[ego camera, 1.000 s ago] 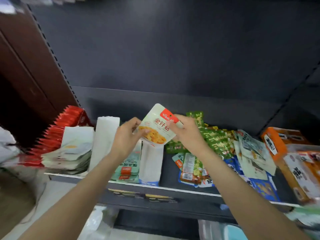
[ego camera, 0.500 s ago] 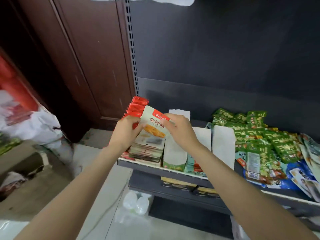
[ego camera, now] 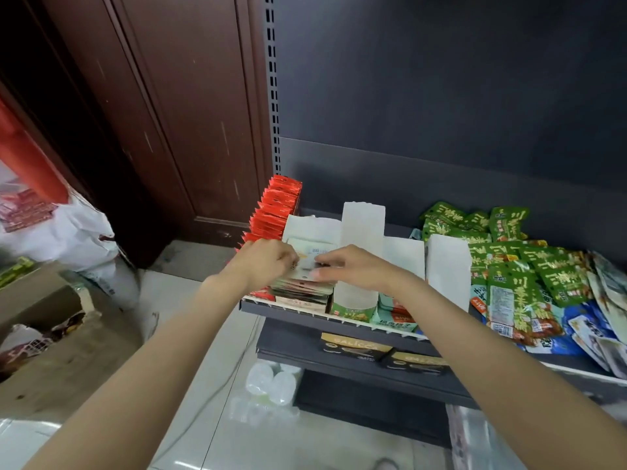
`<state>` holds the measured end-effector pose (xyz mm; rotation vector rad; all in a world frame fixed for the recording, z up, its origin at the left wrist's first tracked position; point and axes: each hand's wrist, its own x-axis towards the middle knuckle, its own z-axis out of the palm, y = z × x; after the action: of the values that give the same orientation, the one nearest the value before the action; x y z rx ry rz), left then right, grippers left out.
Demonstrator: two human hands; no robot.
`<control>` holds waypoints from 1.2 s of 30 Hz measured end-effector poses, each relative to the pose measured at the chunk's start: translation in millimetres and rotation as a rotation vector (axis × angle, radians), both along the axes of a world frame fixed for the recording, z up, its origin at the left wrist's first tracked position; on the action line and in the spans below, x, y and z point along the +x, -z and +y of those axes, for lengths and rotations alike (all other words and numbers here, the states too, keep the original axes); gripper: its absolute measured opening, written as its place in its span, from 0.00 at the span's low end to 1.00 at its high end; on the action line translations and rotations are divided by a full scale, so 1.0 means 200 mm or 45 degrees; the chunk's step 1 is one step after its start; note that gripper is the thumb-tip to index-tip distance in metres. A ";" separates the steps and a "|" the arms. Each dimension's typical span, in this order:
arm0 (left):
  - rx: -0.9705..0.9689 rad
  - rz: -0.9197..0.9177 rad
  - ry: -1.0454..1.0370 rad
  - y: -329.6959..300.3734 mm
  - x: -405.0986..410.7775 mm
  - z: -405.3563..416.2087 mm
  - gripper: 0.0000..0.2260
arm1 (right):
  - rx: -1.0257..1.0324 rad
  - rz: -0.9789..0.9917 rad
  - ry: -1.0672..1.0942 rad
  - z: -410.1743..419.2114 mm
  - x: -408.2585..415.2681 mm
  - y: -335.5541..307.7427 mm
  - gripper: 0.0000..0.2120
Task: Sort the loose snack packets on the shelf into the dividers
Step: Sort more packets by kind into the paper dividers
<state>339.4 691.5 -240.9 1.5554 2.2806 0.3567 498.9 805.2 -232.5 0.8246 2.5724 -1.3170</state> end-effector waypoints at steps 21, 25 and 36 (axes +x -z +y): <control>0.215 -0.439 0.322 0.12 1.52 1.11 0.13 | 0.213 0.272 1.222 0.88 1.62 0.29 0.13; -0.051 -0.234 0.364 0.29 1.83 1.35 0.25 | 0.317 -0.015 1.273 1.13 1.99 0.41 0.23; -0.324 -0.061 0.259 0.56 2.09 1.60 0.42 | 0.923 -0.393 0.871 1.47 2.20 0.61 0.25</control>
<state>758.2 1012.2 -352.3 1.6065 2.0175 0.0469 938.2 1099.0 -353.8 1.9648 2.5761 -0.2123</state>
